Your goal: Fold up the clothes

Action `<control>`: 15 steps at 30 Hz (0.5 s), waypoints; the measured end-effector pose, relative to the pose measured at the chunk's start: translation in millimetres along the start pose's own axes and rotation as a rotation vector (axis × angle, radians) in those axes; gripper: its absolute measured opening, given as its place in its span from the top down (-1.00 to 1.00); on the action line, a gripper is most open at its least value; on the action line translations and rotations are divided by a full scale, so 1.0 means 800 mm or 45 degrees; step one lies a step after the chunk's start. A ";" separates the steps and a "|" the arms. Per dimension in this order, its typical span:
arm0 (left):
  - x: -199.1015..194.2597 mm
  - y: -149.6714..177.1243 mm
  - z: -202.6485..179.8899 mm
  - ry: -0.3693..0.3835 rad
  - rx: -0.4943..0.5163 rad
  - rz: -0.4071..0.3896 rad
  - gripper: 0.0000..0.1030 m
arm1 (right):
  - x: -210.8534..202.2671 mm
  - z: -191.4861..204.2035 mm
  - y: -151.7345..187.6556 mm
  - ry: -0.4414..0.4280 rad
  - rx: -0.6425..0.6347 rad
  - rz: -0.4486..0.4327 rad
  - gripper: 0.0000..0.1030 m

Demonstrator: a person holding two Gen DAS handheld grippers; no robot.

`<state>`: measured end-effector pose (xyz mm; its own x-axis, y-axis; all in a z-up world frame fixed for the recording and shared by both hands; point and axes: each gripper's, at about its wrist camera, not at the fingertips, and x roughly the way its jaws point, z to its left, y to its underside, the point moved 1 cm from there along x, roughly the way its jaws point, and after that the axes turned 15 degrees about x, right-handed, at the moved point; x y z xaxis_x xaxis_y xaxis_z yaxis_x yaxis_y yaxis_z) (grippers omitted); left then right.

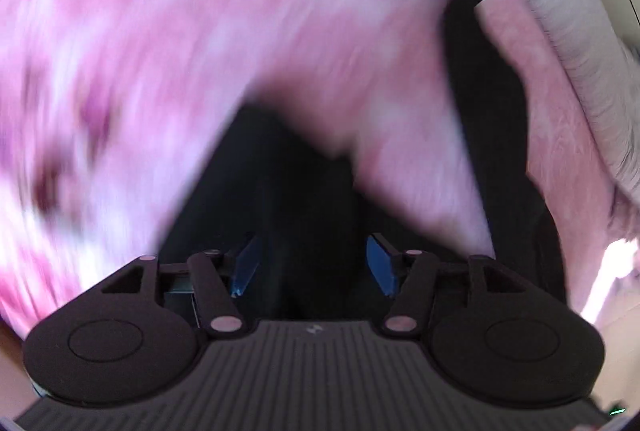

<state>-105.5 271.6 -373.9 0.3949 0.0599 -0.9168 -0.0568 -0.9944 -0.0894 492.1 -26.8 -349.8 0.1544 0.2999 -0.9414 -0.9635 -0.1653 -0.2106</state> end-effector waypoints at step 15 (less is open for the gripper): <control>-0.100 -0.050 0.046 -0.119 0.581 -0.175 0.99 | -0.044 -0.030 0.088 0.049 0.051 -0.020 0.16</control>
<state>-168.6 310.0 -311.2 0.3443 0.2166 -0.9135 -0.4144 -0.8380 -0.3549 424.1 -71.8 -337.5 0.1769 0.2653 -0.9478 -0.9689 -0.1227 -0.2151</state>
